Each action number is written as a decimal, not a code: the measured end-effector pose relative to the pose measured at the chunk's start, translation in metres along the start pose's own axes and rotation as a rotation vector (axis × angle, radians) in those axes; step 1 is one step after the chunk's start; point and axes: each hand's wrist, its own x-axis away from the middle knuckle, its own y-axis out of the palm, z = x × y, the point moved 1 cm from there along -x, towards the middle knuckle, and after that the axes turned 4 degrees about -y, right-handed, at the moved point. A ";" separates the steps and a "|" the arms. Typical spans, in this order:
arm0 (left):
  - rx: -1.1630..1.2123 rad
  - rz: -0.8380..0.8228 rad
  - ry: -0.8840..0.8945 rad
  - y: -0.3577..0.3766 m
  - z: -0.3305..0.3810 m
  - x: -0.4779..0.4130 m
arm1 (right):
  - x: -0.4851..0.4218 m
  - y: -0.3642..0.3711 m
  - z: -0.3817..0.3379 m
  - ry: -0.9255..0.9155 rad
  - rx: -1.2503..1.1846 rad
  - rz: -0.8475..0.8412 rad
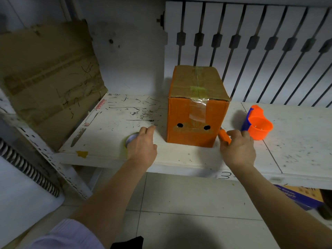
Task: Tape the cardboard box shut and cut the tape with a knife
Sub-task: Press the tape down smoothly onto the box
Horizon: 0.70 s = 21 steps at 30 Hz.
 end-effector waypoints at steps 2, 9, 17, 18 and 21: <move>0.017 -0.006 0.001 -0.003 0.000 0.002 | 0.001 -0.002 -0.004 -0.009 -0.045 0.006; 0.148 0.200 0.033 -0.017 0.018 0.006 | 0.007 -0.013 -0.028 0.274 -0.790 -0.191; 0.455 0.373 0.370 -0.068 0.079 -0.004 | 0.011 -0.027 -0.060 0.368 -1.064 -0.379; 0.430 0.300 0.405 -0.073 0.085 -0.008 | 0.011 -0.027 -0.063 0.372 -1.083 -0.369; 0.339 0.123 0.457 -0.078 0.095 -0.020 | 0.013 -0.028 -0.069 0.388 -1.116 -0.334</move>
